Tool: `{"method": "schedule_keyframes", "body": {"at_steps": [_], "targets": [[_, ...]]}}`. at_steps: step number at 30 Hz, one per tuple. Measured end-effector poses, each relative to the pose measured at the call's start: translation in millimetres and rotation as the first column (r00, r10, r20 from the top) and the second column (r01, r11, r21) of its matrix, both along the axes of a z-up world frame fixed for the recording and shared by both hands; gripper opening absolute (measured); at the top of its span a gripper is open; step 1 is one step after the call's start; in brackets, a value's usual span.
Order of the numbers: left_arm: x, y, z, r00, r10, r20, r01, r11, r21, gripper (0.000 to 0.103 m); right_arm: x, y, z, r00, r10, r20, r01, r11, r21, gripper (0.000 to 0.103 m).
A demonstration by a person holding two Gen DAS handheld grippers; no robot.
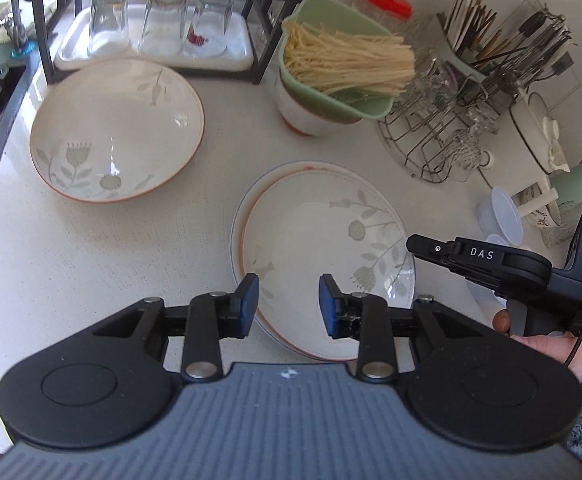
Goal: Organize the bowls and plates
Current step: 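Open both grippers and release the leaf plate on the rose plate, then move both grippers toward the other leaf plate by the dish rack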
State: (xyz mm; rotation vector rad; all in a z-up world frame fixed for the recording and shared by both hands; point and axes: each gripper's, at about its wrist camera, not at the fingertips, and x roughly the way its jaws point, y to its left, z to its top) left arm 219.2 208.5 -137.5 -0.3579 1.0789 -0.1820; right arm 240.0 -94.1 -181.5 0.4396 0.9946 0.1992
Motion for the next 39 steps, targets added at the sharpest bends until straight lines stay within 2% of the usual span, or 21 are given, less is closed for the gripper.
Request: {"method": "schedule_keyframes", "body": {"at_steps": [7, 13, 17, 24, 26, 28, 30, 33, 35, 37, 39], "targets": [[-18.9, 11.0, 27.8, 0.996, 0.0, 0.085, 0.001, 1.0, -0.01, 0.037, -24.4, 15.4, 34.9, 0.997, 0.023, 0.076, -0.021, 0.999, -0.032, 0.016], [-42.9, 23.6, 58.4, 0.979, 0.023, 0.204, -0.021, 1.0, -0.013, 0.037, -44.5, 37.9, 67.8, 0.986, 0.076, 0.145, -0.066, 0.995, -0.077, 0.016], [-59.3, 35.8, 73.2, 0.972, 0.047, 0.231, -0.043, 0.999, -0.02, 0.037, -60.0, 52.2, 86.5, 0.976, 0.11, 0.188, -0.091, 0.99, -0.107, 0.016], [-88.1, 61.8, 82.4, 0.967, 0.088, 0.239, -0.087, 0.996, -0.015, 0.044, -85.9, 77.7, 109.6, 0.958, 0.156, 0.24, -0.129, 0.984, -0.125, 0.017], [-96.5, 69.7, 82.6, 0.964, 0.1, 0.247, -0.102, 0.995, -0.005, 0.044, -92.8, 85.4, 113.6, 0.953, 0.165, 0.254, -0.134, 0.982, -0.135, 0.023], [-106.7, 80.5, 83.8, 0.958, 0.122, 0.258, -0.128, 0.992, 0.004, 0.045, -99.8, 94.5, 115.5, 0.943, 0.182, 0.279, -0.14, 0.977, -0.163, 0.053], [-115.4, 91.3, 83.8, 0.957, 0.138, 0.256, -0.147, 0.989, 0.016, 0.046, -105.0, 102.4, 116.2, 0.938, 0.2, 0.282, -0.155, 0.972, -0.177, 0.071], [-127.3, 102.1, 87.0, 0.953, 0.158, 0.258, -0.174, 0.984, 0.043, 0.046, -111.6, 110.4, 117.6, 0.935, 0.224, 0.273, -0.184, 0.969, -0.164, 0.073], [-133.6, 107.8, 90.9, 0.95, 0.173, 0.259, -0.193, 0.98, 0.053, 0.046, -115.5, 116.1, 120.3, 0.929, 0.248, 0.275, -0.207, 0.964, -0.169, 0.083], [-138.0, 109.0, 94.7, 0.944, 0.19, 0.269, -0.213, 0.975, 0.058, 0.047, -116.8, 120.8, 123.2, 0.919, 0.284, 0.272, -0.245, 0.955, -0.17, 0.103], [-141.4, 107.2, 97.9, 0.937, 0.205, 0.284, -0.232, 0.971, 0.064, 0.047, -117.6, 124.1, 126.9, 0.906, 0.317, 0.281, -0.277, 0.945, -0.172, 0.103]]}}
